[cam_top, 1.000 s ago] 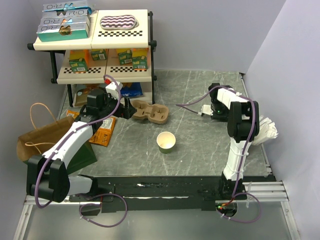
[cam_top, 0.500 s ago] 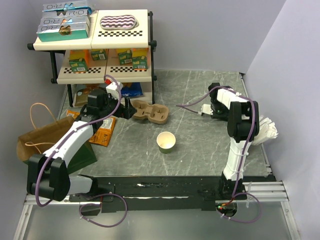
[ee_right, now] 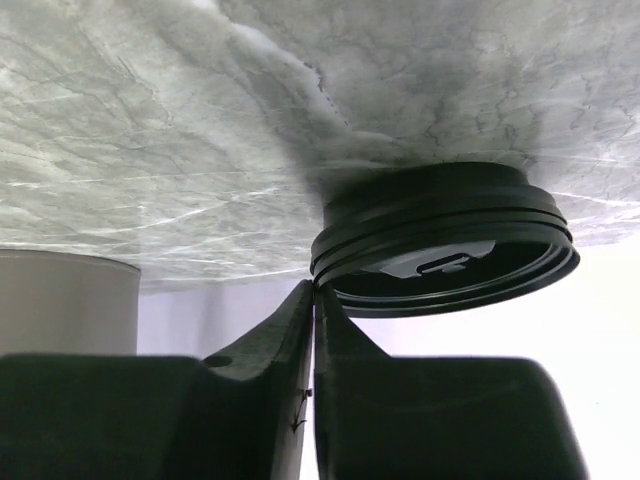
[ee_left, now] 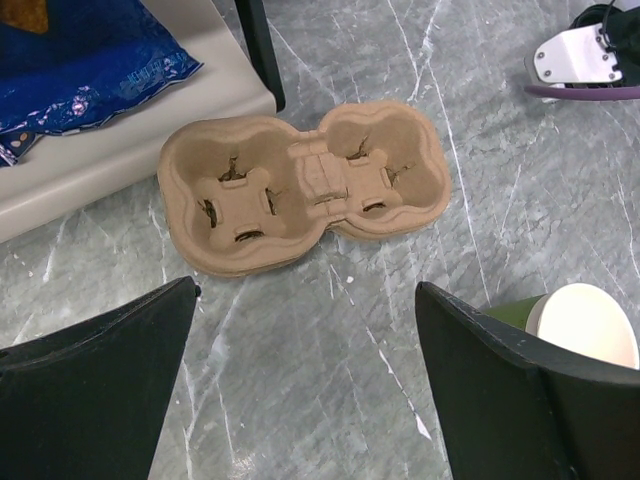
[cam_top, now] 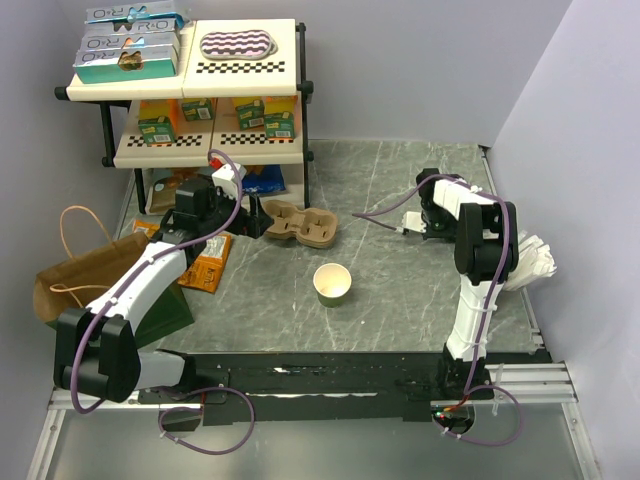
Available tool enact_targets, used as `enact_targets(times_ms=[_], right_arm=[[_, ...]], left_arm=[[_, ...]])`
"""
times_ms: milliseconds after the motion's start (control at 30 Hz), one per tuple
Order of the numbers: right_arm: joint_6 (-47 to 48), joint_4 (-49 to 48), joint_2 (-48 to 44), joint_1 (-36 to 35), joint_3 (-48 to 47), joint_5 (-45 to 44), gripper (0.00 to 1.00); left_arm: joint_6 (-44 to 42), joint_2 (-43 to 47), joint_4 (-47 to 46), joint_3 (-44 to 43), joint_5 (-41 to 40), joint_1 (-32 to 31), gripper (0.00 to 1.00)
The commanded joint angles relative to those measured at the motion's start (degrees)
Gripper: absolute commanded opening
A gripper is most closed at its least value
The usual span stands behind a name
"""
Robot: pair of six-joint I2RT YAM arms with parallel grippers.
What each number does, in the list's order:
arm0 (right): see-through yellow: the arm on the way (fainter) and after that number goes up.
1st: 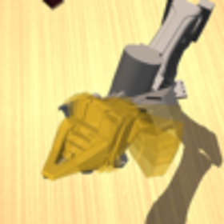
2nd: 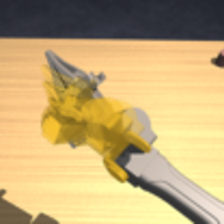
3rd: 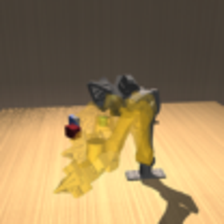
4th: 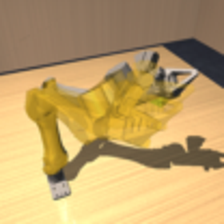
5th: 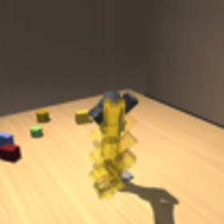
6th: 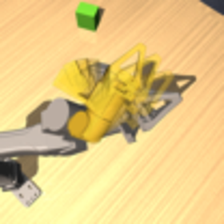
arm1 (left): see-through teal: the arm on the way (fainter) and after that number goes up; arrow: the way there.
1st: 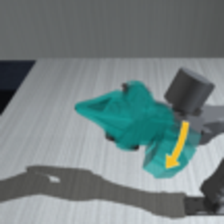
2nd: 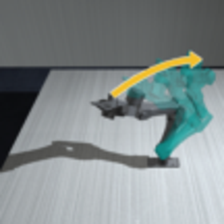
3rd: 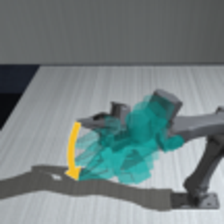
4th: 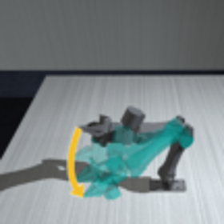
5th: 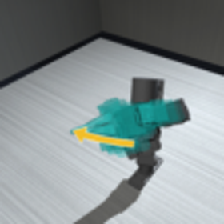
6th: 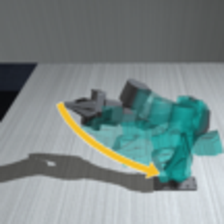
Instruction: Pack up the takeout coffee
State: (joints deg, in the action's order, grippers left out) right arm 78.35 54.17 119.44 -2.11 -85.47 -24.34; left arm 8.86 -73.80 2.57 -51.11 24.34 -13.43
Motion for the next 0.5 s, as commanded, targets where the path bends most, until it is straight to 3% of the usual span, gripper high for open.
enact_targets(times_ms=[0, 67, 467], right_arm=[[1.2, 0.67, 0.09, -0.35, -0.05, -0.19, 0.05], [0.93, 0.5, -0.69, -0.35, -0.13, 0.34, 0.0], [-3.55, 7.17, -8.69, -0.7, -3.65, 2.28, 0.0]], left_arm=[[0.72, 0.06, -2.13, -0.04, 0.36, -0.02, 0.97], [0.63, 0.15, -2.22, -0.04, 0.45, -0.02, 0.97], [0.72, 0.67, -3.8, 0.14, 0.62, -0.02, 0.97]])
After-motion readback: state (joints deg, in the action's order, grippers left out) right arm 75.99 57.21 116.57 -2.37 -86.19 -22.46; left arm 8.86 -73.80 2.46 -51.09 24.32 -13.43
